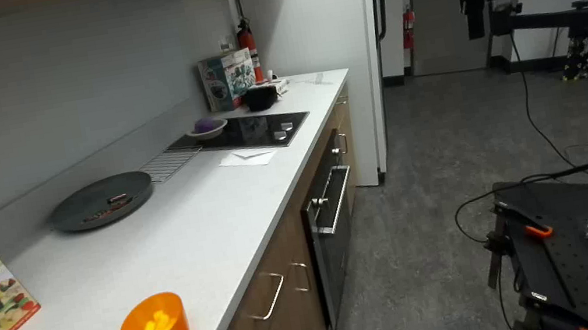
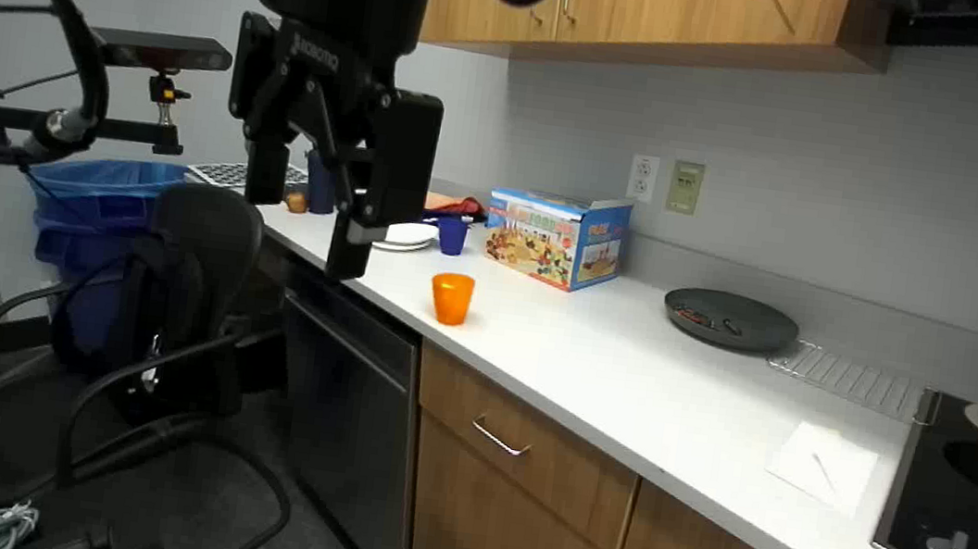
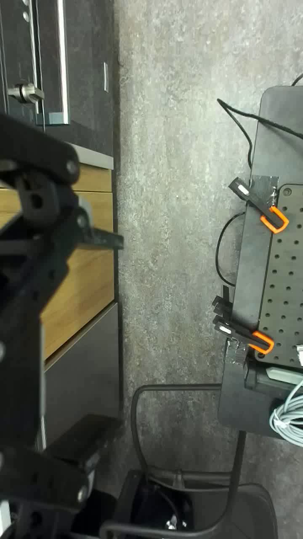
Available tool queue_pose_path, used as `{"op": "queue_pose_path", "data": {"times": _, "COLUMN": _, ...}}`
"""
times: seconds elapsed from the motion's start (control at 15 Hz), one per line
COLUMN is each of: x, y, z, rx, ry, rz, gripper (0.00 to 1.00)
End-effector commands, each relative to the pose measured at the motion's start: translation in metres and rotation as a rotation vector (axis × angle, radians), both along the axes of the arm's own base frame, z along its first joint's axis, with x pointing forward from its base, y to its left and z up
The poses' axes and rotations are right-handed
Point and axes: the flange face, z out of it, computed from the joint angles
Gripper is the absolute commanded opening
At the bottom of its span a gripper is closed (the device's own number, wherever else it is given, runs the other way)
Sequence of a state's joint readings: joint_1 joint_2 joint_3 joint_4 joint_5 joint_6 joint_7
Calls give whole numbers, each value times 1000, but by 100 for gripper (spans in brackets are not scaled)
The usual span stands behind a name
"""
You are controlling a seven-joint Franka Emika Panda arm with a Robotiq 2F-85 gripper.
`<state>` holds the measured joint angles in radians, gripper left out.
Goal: Open the drawer and remove the pineapple plushie from the drawer
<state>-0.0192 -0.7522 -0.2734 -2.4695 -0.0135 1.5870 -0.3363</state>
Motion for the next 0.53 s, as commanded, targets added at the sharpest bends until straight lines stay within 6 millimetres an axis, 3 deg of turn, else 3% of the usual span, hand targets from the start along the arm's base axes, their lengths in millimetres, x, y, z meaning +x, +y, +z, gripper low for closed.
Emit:
{"op": "queue_pose_path", "data": {"times": 0.0, "x": 0, "y": 0, "z": 0, "rx": 0, "ry": 1, "rz": 0, "gripper": 100}}
{"op": "queue_pose_path", "data": {"times": 0.2, "x": 1, "y": 7, "z": 0, "rx": 113, "ry": -5, "rz": -81, "gripper": 100}}
{"op": "queue_pose_path", "data": {"times": 0.47, "x": 3, "y": 9, "z": 0, "rx": 94, "ry": -1, "rz": -58, "gripper": 100}}
